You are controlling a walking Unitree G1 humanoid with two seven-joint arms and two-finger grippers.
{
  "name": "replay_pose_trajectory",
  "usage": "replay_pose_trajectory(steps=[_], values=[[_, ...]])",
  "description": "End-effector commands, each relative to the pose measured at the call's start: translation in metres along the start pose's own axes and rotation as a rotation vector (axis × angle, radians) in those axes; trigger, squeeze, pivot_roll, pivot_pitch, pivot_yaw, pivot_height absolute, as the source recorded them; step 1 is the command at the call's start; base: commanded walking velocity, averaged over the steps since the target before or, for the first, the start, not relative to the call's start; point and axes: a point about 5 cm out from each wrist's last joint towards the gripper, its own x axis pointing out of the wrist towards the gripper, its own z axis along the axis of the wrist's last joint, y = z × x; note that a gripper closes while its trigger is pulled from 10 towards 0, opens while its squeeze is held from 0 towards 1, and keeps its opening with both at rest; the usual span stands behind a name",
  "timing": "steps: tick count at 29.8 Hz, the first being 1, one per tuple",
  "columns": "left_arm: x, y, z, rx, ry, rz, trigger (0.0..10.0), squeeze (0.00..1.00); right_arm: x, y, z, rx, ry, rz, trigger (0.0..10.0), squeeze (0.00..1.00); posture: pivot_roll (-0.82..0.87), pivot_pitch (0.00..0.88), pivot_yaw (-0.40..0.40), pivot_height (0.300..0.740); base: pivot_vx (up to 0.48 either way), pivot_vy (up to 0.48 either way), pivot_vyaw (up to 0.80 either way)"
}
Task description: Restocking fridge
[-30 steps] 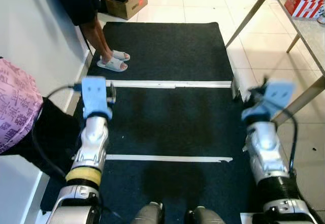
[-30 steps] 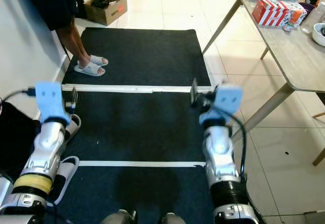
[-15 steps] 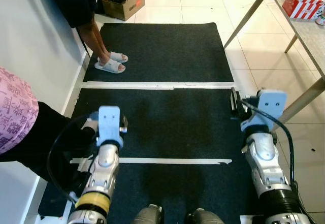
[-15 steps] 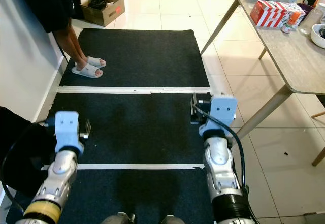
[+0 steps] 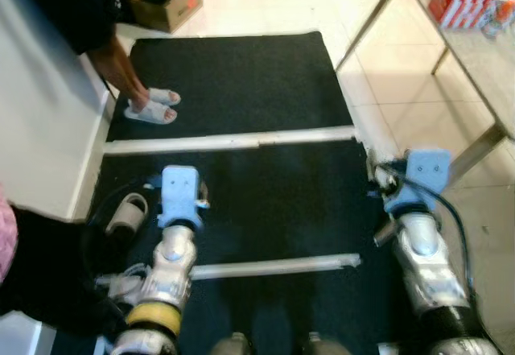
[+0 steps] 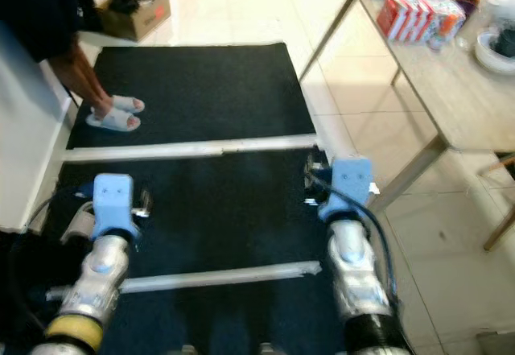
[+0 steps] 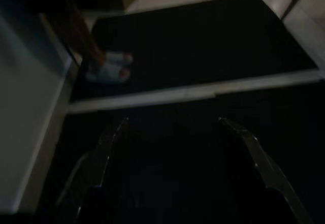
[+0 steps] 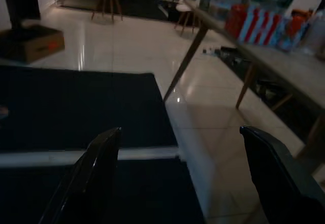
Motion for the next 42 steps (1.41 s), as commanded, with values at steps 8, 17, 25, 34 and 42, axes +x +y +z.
replay_pose_trajectory(steps=[8, 17, 25, 34, 42], values=[[-0.003, 0.004, -0.006, 0.005, 0.032, 0.015, 10.0, 0.0, -0.001, 0.0, -0.004, 0.017, 0.027, 0.003, 10.0, 0.0, -0.05, 0.145, -0.033, 0.74, 0.48, 0.0, -0.77], [-0.002, 0.004, -0.004, 0.01, 0.027, 0.011, 10.0, 0.0, -0.001, -0.001, -0.004, 0.021, 0.029, -0.001, 10.0, 0.0, -0.04, 0.146, -0.032, 0.74, 0.48, 0.0, -0.8], [-0.003, 0.002, 0.001, 0.031, 0.002, 0.003, 10.0, 0.0, 0.001, 0.0, 0.0, 0.015, 0.011, 0.012, 10.0, 0.0, -0.04, 0.147, -0.033, 0.74, 0.48, 0.0, -0.25], [-0.003, 0.002, 0.003, 0.041, -0.011, 0.001, 10.0, 0.0, 0.001, 0.002, 0.002, 0.016, 0.003, 0.02, 10.0, 0.0, -0.04, 0.147, -0.031, 0.74, 0.48, 0.0, 0.0], [-0.003, 0.002, 0.006, 0.056, -0.025, -0.003, 10.0, 0.0, 0.001, 0.004, 0.003, 0.018, -0.002, 0.028, 10.0, 0.0, -0.04, 0.147, -0.028, 0.74, 0.48, 0.0, 0.0]])
